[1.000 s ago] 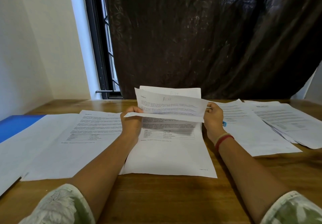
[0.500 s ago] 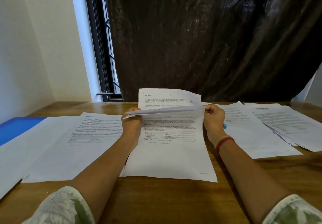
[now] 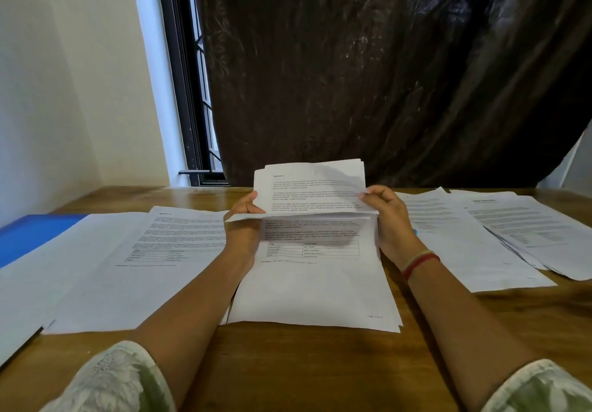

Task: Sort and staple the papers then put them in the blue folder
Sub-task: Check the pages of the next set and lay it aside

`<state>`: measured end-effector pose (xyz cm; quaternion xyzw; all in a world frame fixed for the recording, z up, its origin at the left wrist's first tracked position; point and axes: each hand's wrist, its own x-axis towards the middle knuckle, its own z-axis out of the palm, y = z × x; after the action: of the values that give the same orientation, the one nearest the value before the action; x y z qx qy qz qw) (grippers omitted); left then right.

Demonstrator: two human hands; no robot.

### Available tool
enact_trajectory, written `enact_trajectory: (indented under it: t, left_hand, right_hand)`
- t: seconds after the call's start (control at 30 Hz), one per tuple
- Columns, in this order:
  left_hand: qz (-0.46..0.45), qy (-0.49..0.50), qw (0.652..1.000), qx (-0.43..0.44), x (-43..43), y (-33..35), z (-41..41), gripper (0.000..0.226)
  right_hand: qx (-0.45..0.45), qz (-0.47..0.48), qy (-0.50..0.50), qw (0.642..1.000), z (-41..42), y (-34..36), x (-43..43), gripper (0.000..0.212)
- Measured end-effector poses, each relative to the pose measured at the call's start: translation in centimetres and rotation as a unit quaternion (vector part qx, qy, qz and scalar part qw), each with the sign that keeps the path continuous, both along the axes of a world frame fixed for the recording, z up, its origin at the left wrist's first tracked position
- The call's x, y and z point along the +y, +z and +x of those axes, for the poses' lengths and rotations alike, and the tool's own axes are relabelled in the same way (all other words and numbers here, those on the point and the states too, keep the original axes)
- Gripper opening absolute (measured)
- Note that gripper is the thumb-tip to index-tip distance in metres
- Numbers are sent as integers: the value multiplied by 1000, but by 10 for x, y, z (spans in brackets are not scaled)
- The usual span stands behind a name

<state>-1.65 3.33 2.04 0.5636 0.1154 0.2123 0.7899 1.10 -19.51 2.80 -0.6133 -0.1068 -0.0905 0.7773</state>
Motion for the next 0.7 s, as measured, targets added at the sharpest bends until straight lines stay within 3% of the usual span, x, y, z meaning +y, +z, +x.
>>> enact_trajectory:
  t: [0.07, 0.23, 0.27, 0.43, 0.7]
  left_hand:
    - [39, -5, 999, -8, 0, 0, 0, 19]
    - [24, -4, 1000, -3, -1, -1, -1, 26]
    - [26, 1, 1000, -1, -1, -1, -3, 21]
    - [-3, -10, 1000, -23, 0, 0, -8, 53]
    - [-8, -9, 1000, -25, 3, -3, -3, 45]
  right_hand:
    - [10, -2, 54, 998, 0, -1, -2, 18]
    - [30, 39, 142, 989, -4, 5, -2, 24]
    - [35, 33, 130, 990, -6, 6, -2, 25]
    - [62, 45, 45, 996, -10, 7, 3, 31]
    - [36, -7, -32, 999, -6, 10, 5, 19]
